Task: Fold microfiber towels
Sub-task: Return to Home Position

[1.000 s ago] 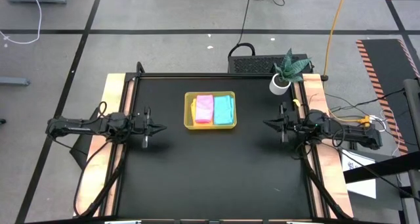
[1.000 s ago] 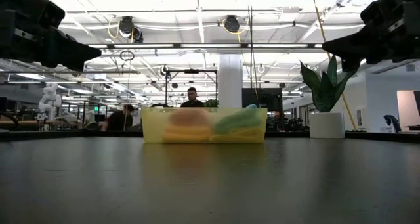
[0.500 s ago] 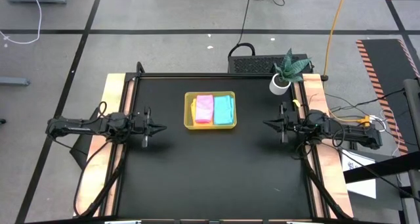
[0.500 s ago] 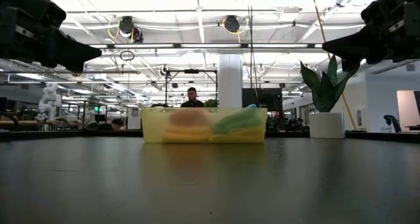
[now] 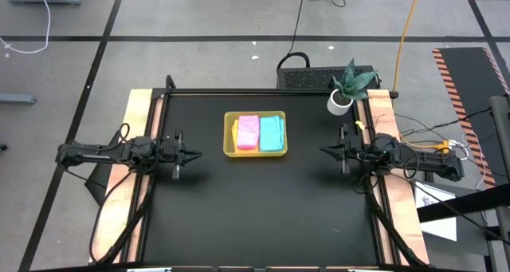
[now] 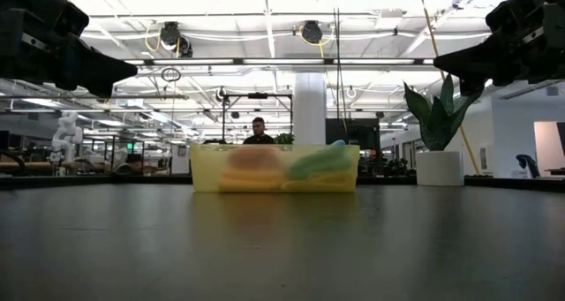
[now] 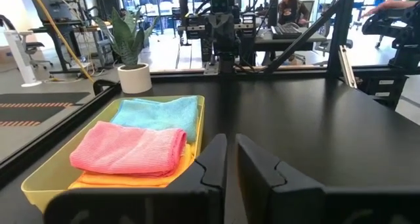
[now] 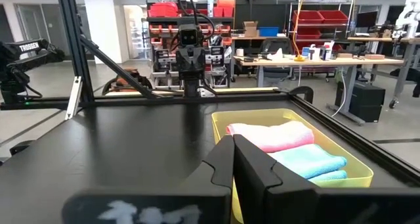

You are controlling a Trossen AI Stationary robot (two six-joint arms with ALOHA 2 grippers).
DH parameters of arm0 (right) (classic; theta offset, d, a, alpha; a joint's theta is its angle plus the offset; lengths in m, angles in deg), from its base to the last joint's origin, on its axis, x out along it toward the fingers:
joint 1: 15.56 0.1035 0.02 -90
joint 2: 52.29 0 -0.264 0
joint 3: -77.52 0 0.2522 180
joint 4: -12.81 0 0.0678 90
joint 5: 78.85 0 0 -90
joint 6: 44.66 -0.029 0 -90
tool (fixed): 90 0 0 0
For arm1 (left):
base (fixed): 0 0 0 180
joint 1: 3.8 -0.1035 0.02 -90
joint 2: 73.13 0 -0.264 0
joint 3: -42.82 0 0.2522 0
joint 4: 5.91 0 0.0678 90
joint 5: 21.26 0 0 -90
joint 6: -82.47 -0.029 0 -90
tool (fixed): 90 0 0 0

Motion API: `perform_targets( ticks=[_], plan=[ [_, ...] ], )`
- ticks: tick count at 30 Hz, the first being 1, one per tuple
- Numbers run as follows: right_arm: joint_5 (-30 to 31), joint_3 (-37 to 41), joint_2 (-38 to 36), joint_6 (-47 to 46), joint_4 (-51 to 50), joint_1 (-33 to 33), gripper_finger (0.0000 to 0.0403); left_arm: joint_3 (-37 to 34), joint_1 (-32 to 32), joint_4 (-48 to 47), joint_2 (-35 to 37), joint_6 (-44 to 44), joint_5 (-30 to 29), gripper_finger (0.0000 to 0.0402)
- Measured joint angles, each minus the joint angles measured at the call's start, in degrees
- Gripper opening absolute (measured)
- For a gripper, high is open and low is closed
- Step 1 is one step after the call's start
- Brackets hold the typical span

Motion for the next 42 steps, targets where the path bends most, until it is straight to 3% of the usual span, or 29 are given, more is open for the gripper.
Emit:
perform_targets(
  ticks=[14,42],
  plan=[
    [1.5,0.0,-0.1,-2.8,-0.8,6.0,0.0000,0.0,0.0,0.2,0.0,0.0,-1.1,0.0035],
    [1.3,0.0,0.3,-2.8,1.6,6.0,0.0000,0.1,0.0,0.3,0.0,0.0,-1.2,0.0035]
  ],
)
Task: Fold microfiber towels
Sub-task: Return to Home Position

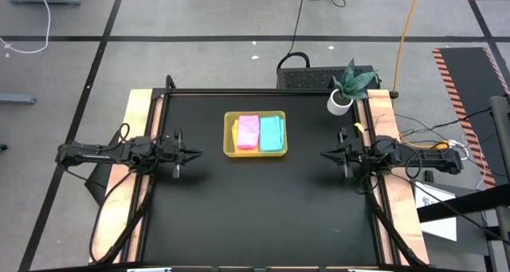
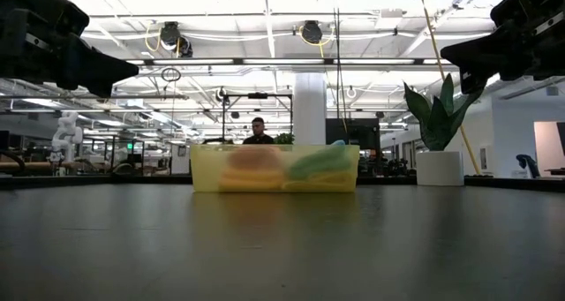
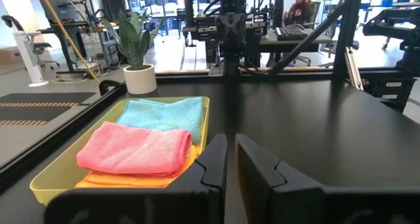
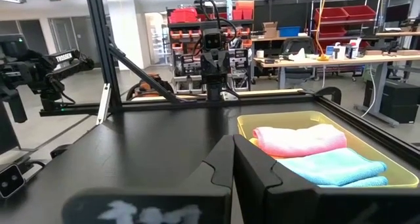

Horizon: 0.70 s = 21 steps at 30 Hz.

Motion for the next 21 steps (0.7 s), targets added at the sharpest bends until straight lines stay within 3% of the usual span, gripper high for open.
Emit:
perform_targets(
  ticks=[11,15,21],
  plan=[
    [0.0,0.0,0.0,0.0,0.0,0.0,0.0000,0.0,0.0,0.0,0.1,0.2,0.0,0.0035],
    [0.0,0.0,0.0,0.0,0.0,0.0,0.0000,0.0,0.0,-0.8,3.2,4.5,1.0,0.0035],
    [0.0,0.0,0.0,0.0,0.0,0.0,0.0000,0.1,0.1,-1.3,5.5,2.8,1.5,0.0035]
  ],
)
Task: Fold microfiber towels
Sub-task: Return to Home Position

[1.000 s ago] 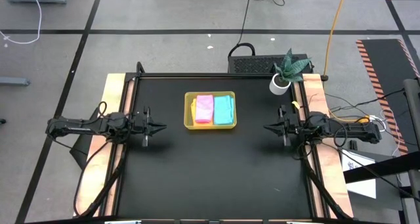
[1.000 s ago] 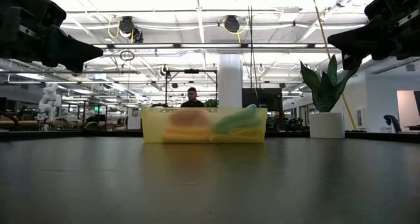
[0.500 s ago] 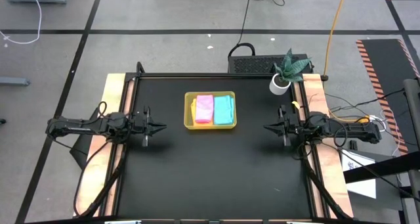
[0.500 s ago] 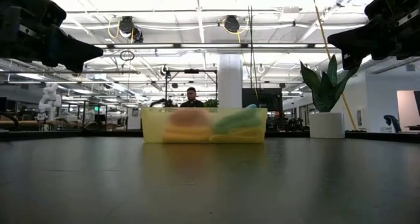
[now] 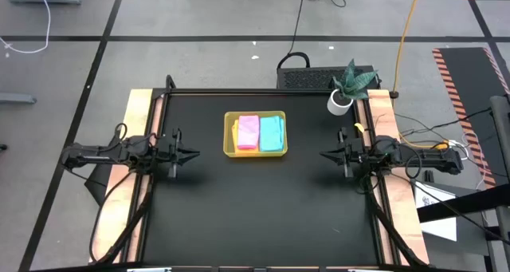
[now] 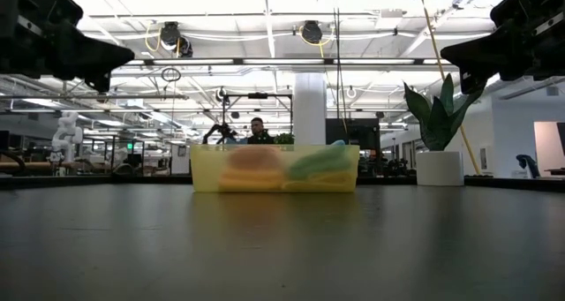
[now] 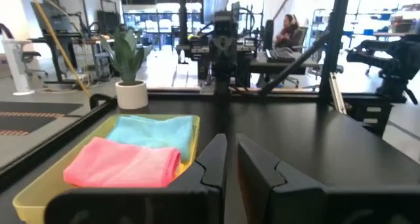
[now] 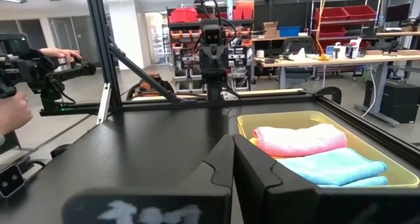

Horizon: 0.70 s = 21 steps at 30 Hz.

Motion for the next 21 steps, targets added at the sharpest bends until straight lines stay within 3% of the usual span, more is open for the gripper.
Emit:
perform_targets(
  ticks=[16,21],
  plan=[
    [0.0,0.0,0.0,0.0,0.1,0.0,0.0000,-0.1,-2.9,-0.2,0.1,-2.3,0.5,0.0035],
    [0.0,0.0,0.0,0.0,0.1,0.0,0.0000,-0.2,-3.6,0.7,0.1,2.3,-0.1,0.0035]
  ],
)
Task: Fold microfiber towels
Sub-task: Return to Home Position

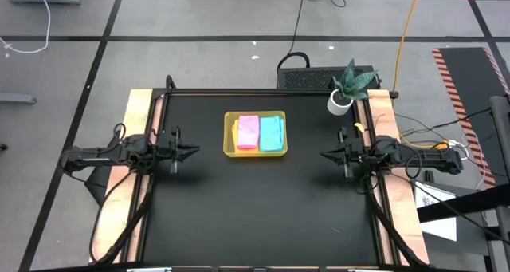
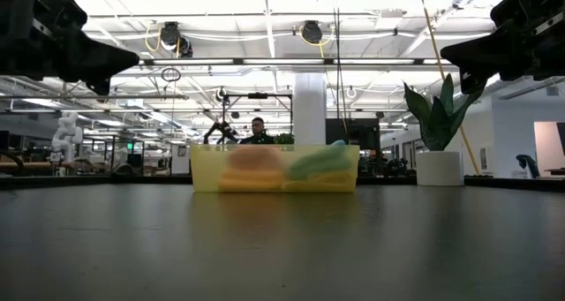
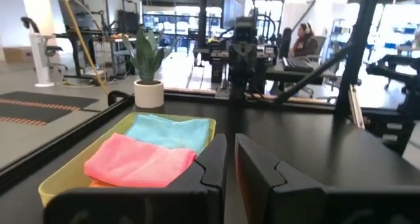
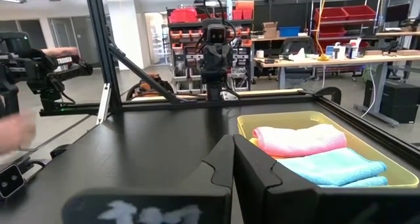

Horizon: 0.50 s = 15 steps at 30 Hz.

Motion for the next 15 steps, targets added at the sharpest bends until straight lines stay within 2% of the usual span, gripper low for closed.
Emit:
perform_targets(
  ticks=[15],
  plan=[
    [0.0,0.0,0.0,0.0,0.0,0.0,0.0000,-0.1,0.1,2.6,-1.0,0.5,-0.9,0.0035]
  ],
)
